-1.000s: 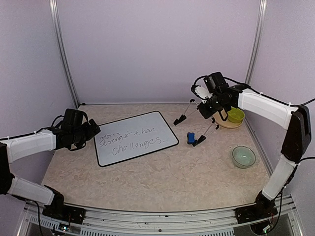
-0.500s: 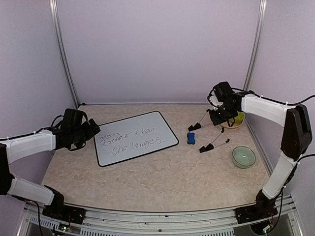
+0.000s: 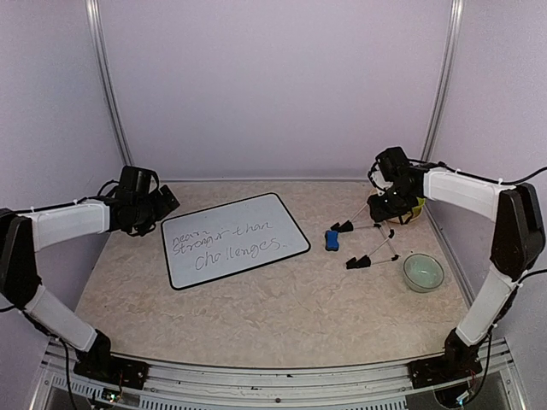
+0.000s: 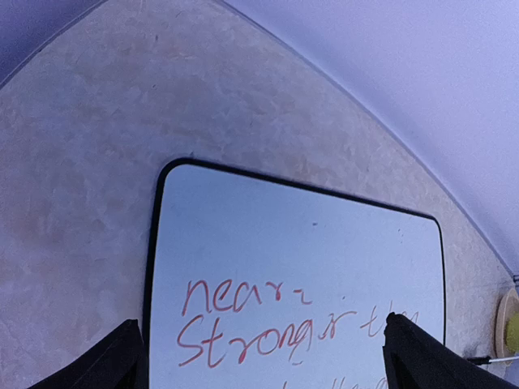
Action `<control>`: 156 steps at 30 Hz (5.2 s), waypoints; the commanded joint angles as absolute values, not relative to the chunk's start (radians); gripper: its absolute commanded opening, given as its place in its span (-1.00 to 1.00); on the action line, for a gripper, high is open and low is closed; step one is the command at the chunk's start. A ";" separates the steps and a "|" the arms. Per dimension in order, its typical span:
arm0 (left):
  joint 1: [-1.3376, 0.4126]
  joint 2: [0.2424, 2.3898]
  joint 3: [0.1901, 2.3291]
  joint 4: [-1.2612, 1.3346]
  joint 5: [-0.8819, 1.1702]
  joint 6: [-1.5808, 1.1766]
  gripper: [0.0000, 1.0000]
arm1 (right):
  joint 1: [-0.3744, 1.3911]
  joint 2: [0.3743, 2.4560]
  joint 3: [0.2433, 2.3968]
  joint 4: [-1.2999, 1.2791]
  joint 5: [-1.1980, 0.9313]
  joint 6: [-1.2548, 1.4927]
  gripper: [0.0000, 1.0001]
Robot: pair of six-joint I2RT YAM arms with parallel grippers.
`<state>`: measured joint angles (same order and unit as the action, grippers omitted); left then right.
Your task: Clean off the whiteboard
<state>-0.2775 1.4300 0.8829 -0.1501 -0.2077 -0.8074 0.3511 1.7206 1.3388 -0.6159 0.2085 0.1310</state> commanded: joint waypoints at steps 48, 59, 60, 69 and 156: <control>-0.254 2.275 1.533 -0.130 0.107 -0.557 0.86 | 0.601 1.809 1.263 -0.423 0.168 0.413 0.24; -0.325 2.207 1.381 -0.080 0.051 -0.558 0.86 | 0.538 1.982 1.368 -0.376 0.129 0.409 0.20; -0.326 2.203 1.377 -0.081 0.045 -0.556 0.86 | 0.535 1.996 1.379 -0.375 0.125 0.411 0.18; -0.328 2.168 1.339 -0.079 0.026 -0.554 0.85 | 0.531 2.093 1.479 -0.390 0.118 0.402 0.05; -0.373 2.163 1.302 -0.052 0.007 -0.560 0.86 | 0.592 1.988 1.386 -0.448 0.157 0.490 0.04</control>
